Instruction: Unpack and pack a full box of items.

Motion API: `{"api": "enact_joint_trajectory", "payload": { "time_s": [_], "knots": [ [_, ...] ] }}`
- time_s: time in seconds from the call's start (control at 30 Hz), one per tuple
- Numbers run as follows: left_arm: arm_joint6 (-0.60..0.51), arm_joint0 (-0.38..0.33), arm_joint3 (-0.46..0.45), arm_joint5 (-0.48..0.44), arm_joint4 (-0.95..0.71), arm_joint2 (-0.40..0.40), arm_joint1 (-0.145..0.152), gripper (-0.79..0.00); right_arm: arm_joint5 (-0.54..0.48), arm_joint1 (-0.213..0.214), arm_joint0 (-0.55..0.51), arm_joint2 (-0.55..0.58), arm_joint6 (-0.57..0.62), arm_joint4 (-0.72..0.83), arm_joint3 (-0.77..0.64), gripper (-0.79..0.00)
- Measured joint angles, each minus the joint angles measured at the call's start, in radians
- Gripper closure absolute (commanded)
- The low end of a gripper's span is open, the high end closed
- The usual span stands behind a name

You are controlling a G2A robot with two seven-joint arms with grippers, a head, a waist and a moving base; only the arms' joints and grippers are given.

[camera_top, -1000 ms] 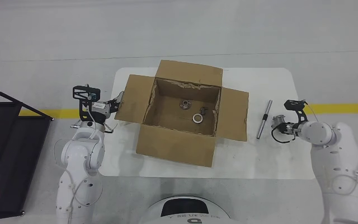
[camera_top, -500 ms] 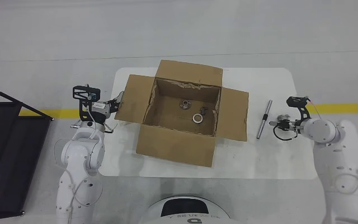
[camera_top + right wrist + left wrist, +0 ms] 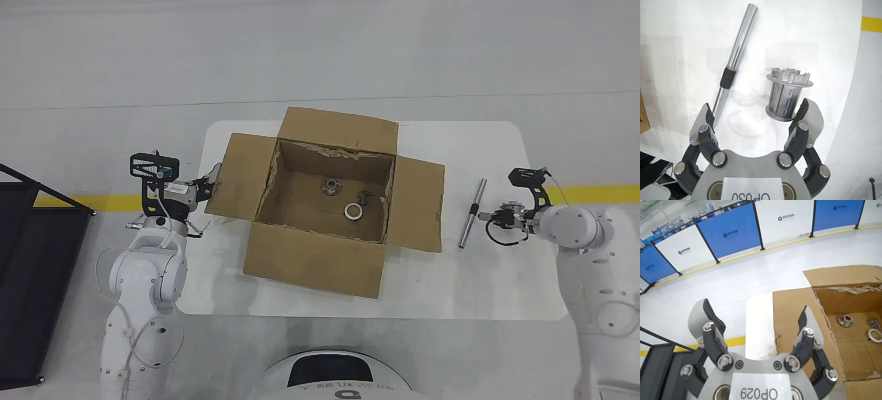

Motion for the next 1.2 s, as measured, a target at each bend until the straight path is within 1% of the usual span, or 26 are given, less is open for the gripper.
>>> {"api": "enact_joint_trajectory", "payload": {
  "time_s": [0.2,0.33,0.43,0.73,1.07,1.2],
  "knots": [
    [0.0,0.0,0.0,0.0,0.0,0.0,0.0,-0.785,-0.027,0.007,-0.013,0.036,-0.003,0.066,-0.023,-0.785],
    [0.0,0.0,0.0,0.0,0.0,0.0,0.0,-0.785,0.042,0.011,0.0,0.056,-0.011,0.052,-0.004,-0.785],
    [0.0,0.0,0.0,0.0,0.0,0.0,0.0,-0.785,0.052,0.012,0.033,0.043,-0.003,0.054,0.033,-0.785],
    [0.0,0.0,0.0,0.0,0.0,0.0,0.0,-0.785,0.015,0.007,0.118,-0.036,0.007,0.078,0.12,-0.785],
    [0.0,0.0,0.0,0.0,0.0,0.0,0.0,-0.785,0.014,-0.007,0.241,-0.152,-0.034,0.04,0.3,-0.785],
    [0.0,0.0,0.0,0.0,0.0,0.0,0.0,-0.785,0.004,-0.011,0.279,-0.181,-0.046,0.036,0.353,-0.785]
  ]
}}
